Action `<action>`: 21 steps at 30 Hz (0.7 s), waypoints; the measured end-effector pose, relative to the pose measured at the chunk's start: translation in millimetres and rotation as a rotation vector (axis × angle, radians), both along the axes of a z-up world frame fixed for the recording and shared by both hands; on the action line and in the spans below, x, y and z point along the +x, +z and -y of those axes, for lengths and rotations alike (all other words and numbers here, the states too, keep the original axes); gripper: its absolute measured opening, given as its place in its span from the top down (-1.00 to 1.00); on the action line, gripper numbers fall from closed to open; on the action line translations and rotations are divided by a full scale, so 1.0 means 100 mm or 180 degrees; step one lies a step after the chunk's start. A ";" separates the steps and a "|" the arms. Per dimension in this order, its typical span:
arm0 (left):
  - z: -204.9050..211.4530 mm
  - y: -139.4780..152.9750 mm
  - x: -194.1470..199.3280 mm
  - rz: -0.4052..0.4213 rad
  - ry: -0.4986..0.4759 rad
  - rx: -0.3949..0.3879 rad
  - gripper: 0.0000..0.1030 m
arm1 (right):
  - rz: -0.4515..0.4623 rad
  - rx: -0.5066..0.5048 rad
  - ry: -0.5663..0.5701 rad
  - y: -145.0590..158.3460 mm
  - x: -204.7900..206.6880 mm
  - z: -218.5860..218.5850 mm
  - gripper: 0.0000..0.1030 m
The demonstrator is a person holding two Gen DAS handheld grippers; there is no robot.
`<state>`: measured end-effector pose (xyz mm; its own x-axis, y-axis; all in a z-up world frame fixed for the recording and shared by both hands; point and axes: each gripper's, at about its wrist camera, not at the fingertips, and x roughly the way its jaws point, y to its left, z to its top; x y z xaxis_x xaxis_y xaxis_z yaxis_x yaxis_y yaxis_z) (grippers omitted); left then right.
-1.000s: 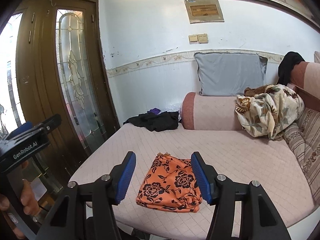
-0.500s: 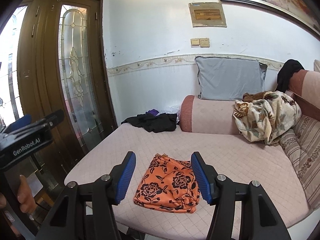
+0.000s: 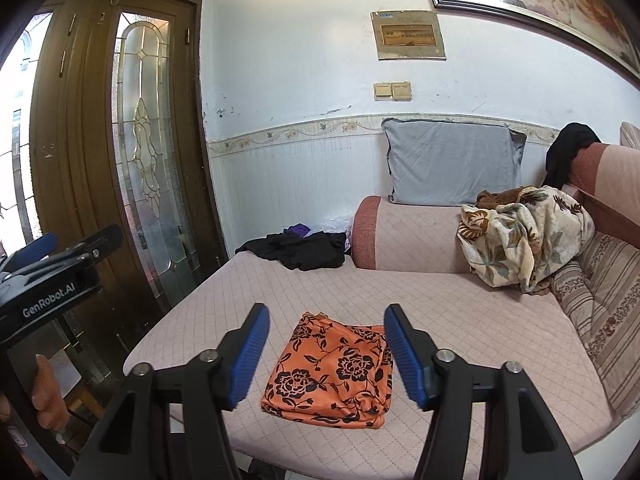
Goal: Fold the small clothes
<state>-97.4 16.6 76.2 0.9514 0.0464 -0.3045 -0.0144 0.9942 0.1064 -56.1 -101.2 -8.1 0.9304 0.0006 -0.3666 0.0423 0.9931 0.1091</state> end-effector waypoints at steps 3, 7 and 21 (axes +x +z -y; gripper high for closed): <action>0.00 0.01 -0.01 0.0016 -0.0003 0.0002 -1.00 | 0.0032 -0.0007 -0.0014 0.00 -0.01 -0.01 -0.35; -0.02 0.02 -0.03 0.0042 0.0016 -0.0002 -1.00 | 0.0068 -0.0008 -0.0077 0.00 -0.02 -0.02 -0.47; -0.06 0.00 0.00 0.0057 -0.0069 -0.0037 -1.00 | -0.0014 -0.0041 -0.0124 -0.07 0.12 -0.10 -0.53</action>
